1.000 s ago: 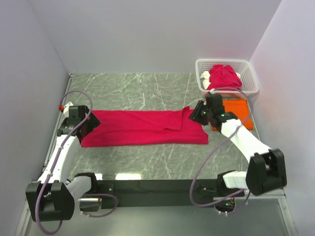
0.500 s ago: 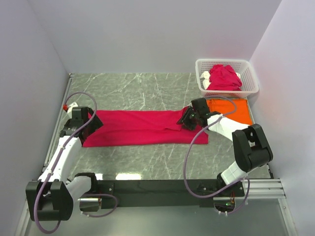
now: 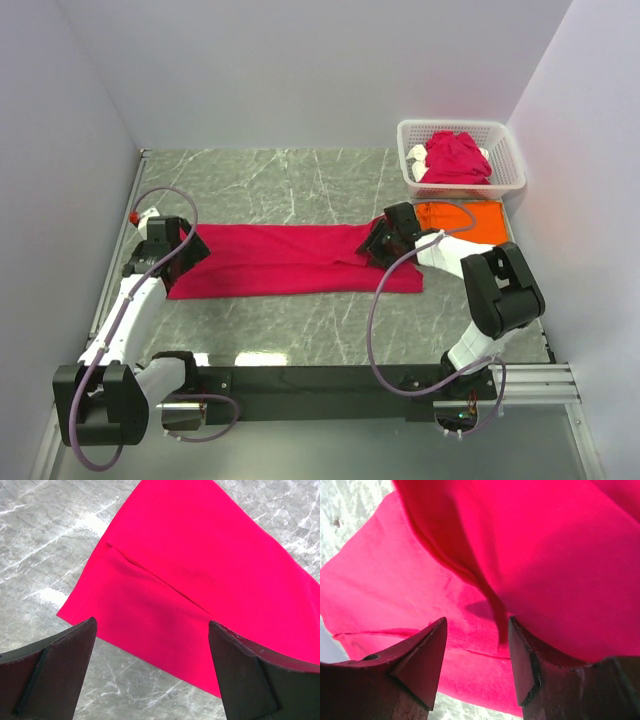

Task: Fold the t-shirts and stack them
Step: Fold the tshirt

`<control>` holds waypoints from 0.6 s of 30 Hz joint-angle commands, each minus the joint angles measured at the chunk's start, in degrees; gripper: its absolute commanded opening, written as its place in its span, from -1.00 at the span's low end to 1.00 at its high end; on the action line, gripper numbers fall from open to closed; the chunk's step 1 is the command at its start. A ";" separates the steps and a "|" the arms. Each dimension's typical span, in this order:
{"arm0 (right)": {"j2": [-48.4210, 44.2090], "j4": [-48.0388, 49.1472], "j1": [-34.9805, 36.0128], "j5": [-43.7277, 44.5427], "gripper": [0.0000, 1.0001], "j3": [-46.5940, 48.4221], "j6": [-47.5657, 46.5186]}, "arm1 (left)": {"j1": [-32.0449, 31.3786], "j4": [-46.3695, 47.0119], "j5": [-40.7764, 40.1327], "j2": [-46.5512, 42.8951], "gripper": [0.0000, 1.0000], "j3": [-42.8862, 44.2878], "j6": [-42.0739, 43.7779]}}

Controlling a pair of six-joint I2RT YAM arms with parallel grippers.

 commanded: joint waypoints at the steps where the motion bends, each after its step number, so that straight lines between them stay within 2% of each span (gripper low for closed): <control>1: 0.95 3.58 1.13 0.19 0.18 0.22 -0.01 | -0.21 1.55 0.62 -0.40 0.99 0.38 0.90; 9: 2.44 3.31 3.15 -1.92 0.18 5.58 -0.10 | -0.21 1.38 0.35 -0.31 0.99 0.47 0.90; 18: 10.52 0.86 3.94 -4.03 0.18 20.06 -2.82 | -0.21 1.55 0.79 -0.22 0.99 0.38 1.08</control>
